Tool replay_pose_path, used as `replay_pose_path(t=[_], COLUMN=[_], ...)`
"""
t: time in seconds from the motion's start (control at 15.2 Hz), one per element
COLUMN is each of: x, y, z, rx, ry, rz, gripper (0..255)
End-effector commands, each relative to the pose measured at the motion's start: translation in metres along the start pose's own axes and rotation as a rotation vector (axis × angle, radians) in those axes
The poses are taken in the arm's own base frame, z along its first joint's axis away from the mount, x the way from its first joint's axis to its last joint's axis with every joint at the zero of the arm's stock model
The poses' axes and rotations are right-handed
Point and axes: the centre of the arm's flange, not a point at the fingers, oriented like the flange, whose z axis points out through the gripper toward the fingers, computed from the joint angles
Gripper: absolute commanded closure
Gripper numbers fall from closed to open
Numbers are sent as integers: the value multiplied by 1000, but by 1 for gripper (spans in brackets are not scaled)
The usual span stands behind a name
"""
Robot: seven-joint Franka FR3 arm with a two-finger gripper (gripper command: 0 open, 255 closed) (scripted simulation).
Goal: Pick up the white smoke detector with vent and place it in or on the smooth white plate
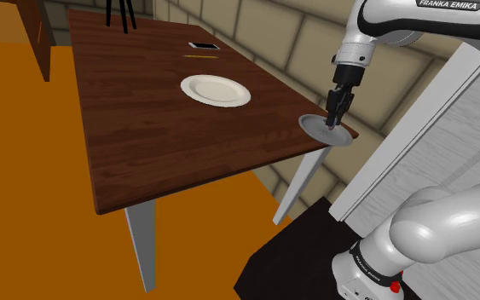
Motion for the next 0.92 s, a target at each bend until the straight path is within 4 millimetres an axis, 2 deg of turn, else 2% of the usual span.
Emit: replay_pose_path(t=[0.0,0.07,0.13,0.46,0.73,0.86], x=[0,0,0,0,0,0], y=[0,0,0,0,0,0], z=[0,0,0,0,-50,-50], rx=[0,0,0,0,0,0], ry=[0,0,0,0,0,0], rz=[0,0,0,0,0,0], gripper=[255,255,0,0,0,0])
